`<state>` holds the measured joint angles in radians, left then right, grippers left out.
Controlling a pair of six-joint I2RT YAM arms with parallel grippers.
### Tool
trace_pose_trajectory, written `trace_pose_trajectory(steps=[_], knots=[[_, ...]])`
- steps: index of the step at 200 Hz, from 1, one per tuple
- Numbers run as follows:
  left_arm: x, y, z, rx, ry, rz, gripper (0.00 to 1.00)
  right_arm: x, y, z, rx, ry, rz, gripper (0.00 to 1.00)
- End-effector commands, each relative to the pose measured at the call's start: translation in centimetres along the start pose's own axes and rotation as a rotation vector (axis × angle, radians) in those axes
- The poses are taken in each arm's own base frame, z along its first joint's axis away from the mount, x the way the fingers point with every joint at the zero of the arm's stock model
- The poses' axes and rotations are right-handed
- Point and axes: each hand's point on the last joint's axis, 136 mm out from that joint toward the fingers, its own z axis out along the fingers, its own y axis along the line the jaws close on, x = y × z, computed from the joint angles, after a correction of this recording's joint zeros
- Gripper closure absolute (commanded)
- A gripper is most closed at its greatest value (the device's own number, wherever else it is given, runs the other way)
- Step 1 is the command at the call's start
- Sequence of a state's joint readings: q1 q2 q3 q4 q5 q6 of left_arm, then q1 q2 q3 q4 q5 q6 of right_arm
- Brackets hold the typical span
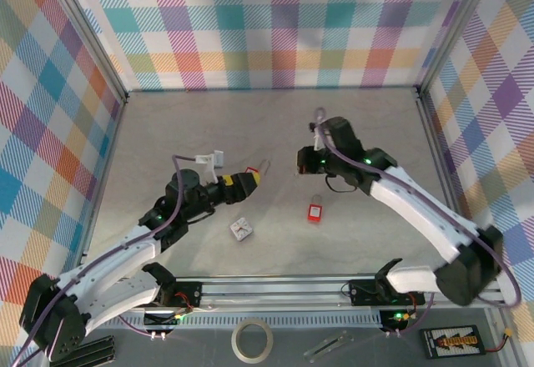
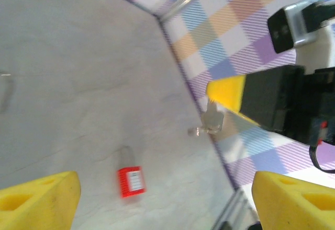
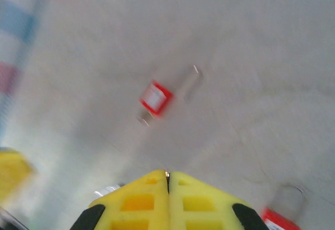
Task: Unlock with the key
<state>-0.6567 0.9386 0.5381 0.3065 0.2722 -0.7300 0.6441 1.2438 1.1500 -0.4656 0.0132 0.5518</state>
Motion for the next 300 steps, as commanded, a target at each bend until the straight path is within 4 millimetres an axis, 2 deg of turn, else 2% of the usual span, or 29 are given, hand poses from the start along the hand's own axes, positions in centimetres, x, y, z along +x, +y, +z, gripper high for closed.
trace_pose_trajectory(steps=[1,30,56,115,154,182,300], knots=[[-2.7,-5.8,0.7,0.264,-0.134,-0.038,0.16,-4.1,3.8,-2.0,-0.22,-0.207,0.184,1.0],[-4.0,-8.8,2.1,0.413,-0.202,-0.089,0.16,-4.9,5.6,-2.9,-0.359,-0.244,0.297,1.0],[-4.7,-10.2,3.1,0.499,-0.224,-0.138,0.18,-4.7,6.1,-3.1,-0.407,-0.248,0.328,1.0],[-5.1,-8.6,4.1,0.477,-0.291,-0.224,0.28,-4.7,6.3,-4.0,-0.473,-0.294,0.394,1.0],[-5.6,-9.7,4.3,0.548,-0.304,-0.268,0.37,-5.1,6.2,-4.4,-0.516,-0.342,0.426,1.0],[-5.8,-11.0,4.2,0.584,-0.29,-0.267,0.38,-5.3,6.0,-4.6,-0.539,-0.38,0.445,1.0],[-4.8,-11.2,6.1,0.595,-0.222,-0.369,0.46,-5.6,5.4,-5.7,-0.595,-0.472,0.473,1.0]])
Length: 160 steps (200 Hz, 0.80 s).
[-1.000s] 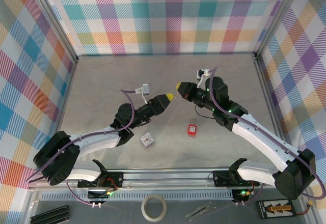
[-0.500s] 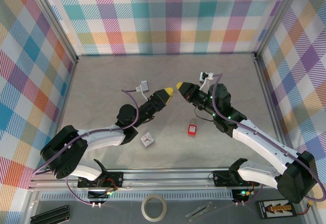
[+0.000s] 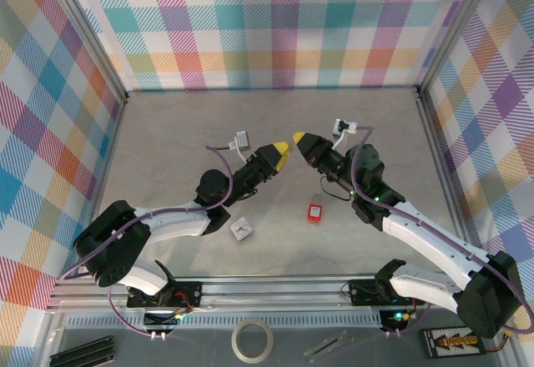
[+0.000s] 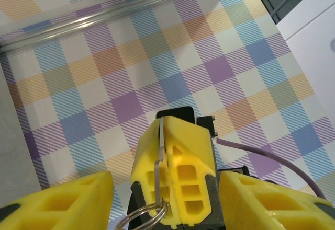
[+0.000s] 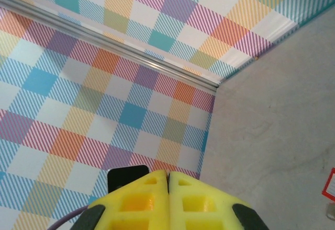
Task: Unlock with the key
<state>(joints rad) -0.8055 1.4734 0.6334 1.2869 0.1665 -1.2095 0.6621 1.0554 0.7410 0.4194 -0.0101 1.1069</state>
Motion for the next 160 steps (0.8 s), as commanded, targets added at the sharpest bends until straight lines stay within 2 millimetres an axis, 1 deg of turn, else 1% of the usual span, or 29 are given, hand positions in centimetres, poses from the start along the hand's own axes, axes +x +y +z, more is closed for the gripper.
trace_pose_trajectory(steps=[1,28,64,106,160], knots=[[-0.1,-2.9,0.8,0.102,-0.003,-0.014,0.46,-0.9,1.7,-0.6,-0.074,-0.053,0.009,1.0],[0.1,-3.0,1.0,0.106,-0.001,-0.022,0.49,-0.8,1.3,-0.7,-0.066,-0.058,0.013,1.0],[0.7,-3.0,1.4,0.11,0.012,-0.031,0.56,-0.6,0.9,-0.8,-0.061,-0.066,0.021,1.0],[1.0,-2.2,1.5,0.093,0.016,-0.048,0.66,-0.7,0.7,-1.1,-0.057,-0.081,0.019,1.0],[1.0,-1.8,1.6,0.084,0.012,-0.054,0.78,-0.7,0.6,-1.4,-0.056,-0.081,0.02,1.0]])
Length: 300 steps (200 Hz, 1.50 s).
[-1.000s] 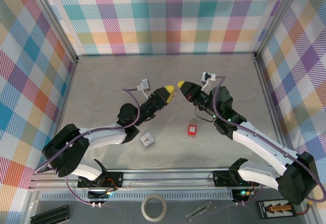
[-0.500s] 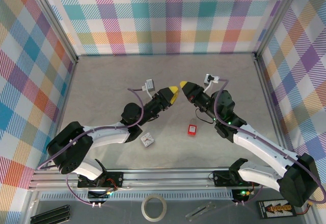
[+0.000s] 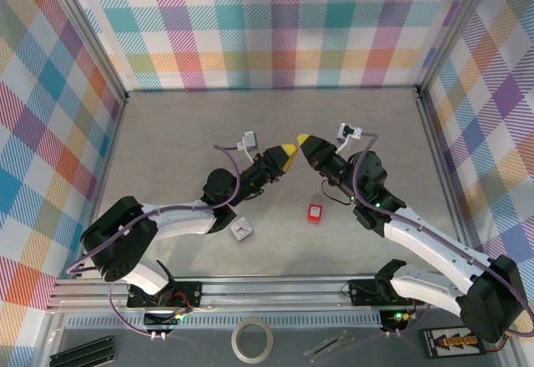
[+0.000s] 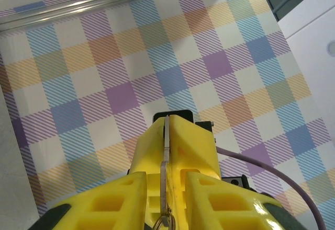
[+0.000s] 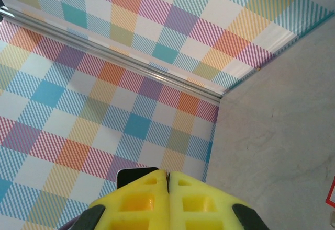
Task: Unlock with the key
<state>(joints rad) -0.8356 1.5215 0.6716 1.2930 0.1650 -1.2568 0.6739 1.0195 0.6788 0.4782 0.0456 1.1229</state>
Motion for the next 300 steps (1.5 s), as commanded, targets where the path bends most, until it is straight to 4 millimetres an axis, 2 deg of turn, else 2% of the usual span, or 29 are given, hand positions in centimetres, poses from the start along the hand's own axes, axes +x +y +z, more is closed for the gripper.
trace_pose_trajectory(steps=[1,52,92,130,165,174,185,189,194,199,213,235,254,300], knots=[[-0.1,-2.1,0.5,0.081,-0.011,0.005,0.78,-0.4,1.0,-0.5,-0.044,-0.028,0.007,1.0],[-0.1,-1.9,0.6,0.077,-0.01,0.003,0.85,-0.1,0.9,-0.5,-0.046,-0.021,0.014,1.0],[0.0,-1.8,0.6,0.074,-0.009,0.001,1.0,-0.1,0.6,-0.8,-0.038,-0.027,0.013,1.0],[-0.2,-1.8,0.5,0.073,-0.013,0.001,1.0,0.0,0.5,-1.0,-0.035,-0.029,0.011,1.0],[-1.0,-1.9,0.2,0.078,0.018,-0.001,1.0,0.4,-0.6,-2.0,0.03,-0.007,-0.012,0.99],[-1.0,-1.7,0.1,0.076,0.048,-0.002,1.0,0.5,-1.7,-2.7,0.129,0.019,-0.047,0.89],[-0.9,-1.3,-0.2,0.068,0.103,-0.004,1.0,0.1,-2.8,-4.3,0.267,0.035,-0.099,0.58],[-0.7,-1.0,-0.3,0.062,0.128,-0.004,1.0,0.0,-3.8,-5.2,0.344,0.045,-0.124,0.47],[-0.4,-0.6,-0.5,0.048,0.159,-0.005,1.0,-0.3,-4.4,-6.2,0.417,0.05,-0.15,0.35],[-0.2,0.0,-0.7,0.028,0.189,-0.006,1.0,-0.6,-5.5,-7.5,0.51,0.062,-0.173,0.29],[1.2,1.8,-1.6,-0.049,0.282,0.022,1.0,-1.2,-7.8,-10.5,0.716,0.117,-0.219,0.19],[3.1,4.9,-3.4,-0.201,0.399,0.107,1.0,-0.1,-11.8,-12.9,0.946,0.308,-0.233,0.15],[3.6,6.3,-4.9,-0.307,0.453,0.196,1.0,2.4,-14.7,-12.4,0.999,0.461,-0.213,0.14],[2.7,5.3,-7.8,-0.445,0.466,0.402,1.0,7.2,-20.5,-10.7,1.065,0.661,-0.115,0.14]])
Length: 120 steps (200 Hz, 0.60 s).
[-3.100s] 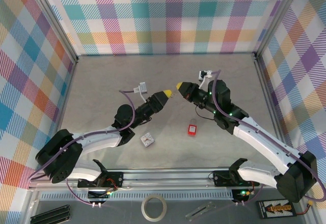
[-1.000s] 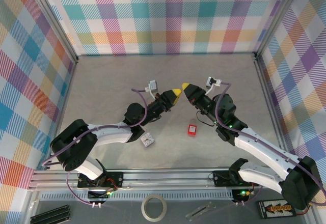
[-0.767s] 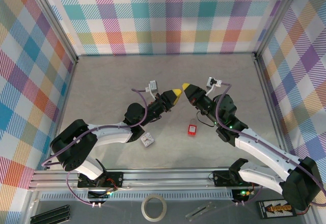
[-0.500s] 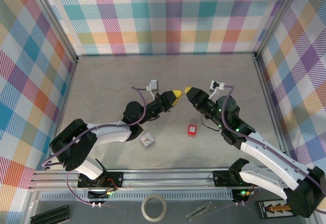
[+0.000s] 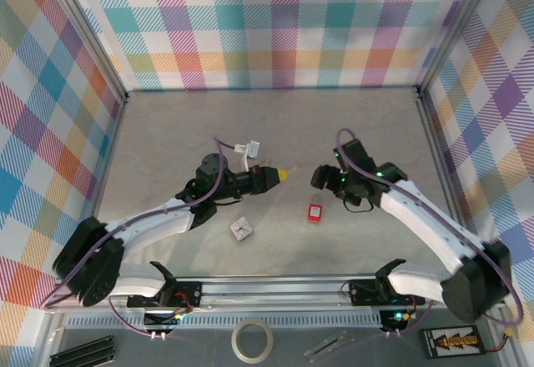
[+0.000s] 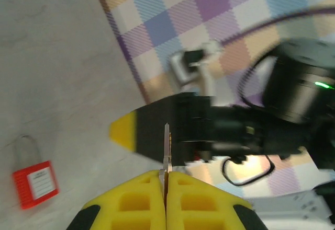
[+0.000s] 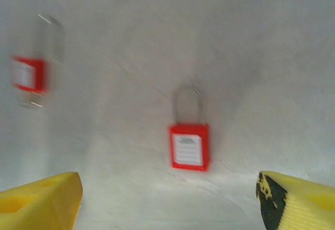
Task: Unlock with the key
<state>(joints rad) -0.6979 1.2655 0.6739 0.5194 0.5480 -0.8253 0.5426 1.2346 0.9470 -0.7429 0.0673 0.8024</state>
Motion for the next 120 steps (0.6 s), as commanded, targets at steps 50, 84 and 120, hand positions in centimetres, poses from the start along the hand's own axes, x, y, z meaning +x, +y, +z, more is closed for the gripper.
trace_pose_trajectory(steps=[50,84,120], knots=[[1.0,1.0,-2.7,-0.148,0.02,0.16,1.0,3.8,0.1,5.7,0.07,0.203,-0.069,0.15],[0.9,0.7,-3.0,-0.15,0.013,0.168,1.0,4.6,-0.2,7.3,0.12,0.227,-0.101,0.18],[1.1,0.9,-3.2,-0.154,0.01,0.162,1.0,4.5,-0.6,8.7,0.174,0.24,-0.127,0.22]])
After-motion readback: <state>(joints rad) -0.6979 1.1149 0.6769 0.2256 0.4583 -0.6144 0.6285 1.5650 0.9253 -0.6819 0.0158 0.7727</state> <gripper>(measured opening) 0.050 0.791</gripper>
